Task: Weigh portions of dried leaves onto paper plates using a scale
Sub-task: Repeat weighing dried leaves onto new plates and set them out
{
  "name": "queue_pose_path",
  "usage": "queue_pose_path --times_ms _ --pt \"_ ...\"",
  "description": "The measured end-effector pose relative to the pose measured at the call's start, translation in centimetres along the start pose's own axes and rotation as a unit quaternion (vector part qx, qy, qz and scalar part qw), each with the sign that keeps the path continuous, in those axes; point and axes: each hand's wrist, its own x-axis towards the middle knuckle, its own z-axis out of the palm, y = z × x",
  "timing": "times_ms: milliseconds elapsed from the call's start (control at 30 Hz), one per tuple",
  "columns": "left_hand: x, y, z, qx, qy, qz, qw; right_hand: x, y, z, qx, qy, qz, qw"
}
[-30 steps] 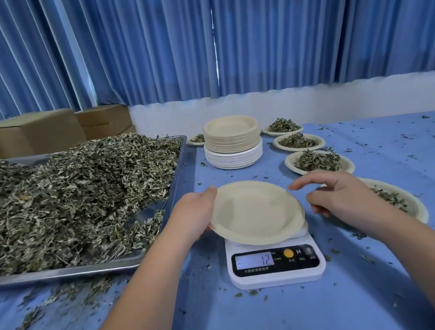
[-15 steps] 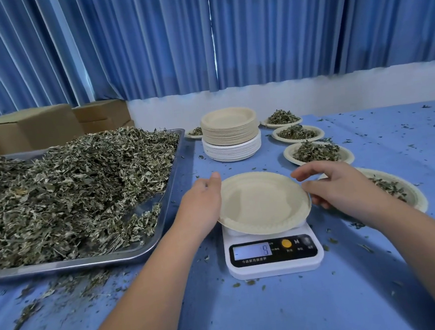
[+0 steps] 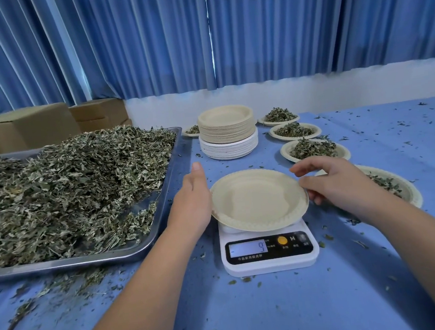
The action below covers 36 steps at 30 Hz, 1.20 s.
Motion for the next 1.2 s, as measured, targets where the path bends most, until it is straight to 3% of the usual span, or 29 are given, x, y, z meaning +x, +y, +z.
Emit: queue_pose_path --times_ms 667,833,933,1033,1133,1200 --pt "-0.3 0.2 0.6 -0.007 -0.006 0.013 1.000 0.5 0.8 0.4 -0.014 0.030 -0.016 0.999" --pt "-0.5 1.9 -1.6 0.032 0.113 0.123 0.985 0.9 0.6 0.5 -0.099 0.156 -0.091 0.979" --pt "-0.1 2.4 -4.6 0.084 0.179 0.131 0.971 1.5 -0.1 1.0 -0.090 0.189 -0.123 0.970" --pt "0.2 0.8 -8.5 0.175 0.210 0.071 0.959 2.7 -0.6 1.6 -0.102 0.164 -0.126 0.973" --pt "1.1 -1.6 -11.9 0.346 0.124 -0.070 0.927 3.1 -0.2 1.9 -0.061 0.181 -0.117 0.975" --pt "1.8 -2.9 -13.3 0.381 0.050 -0.140 0.912 3.0 0.5 2.0 -0.052 0.177 -0.111 0.977"
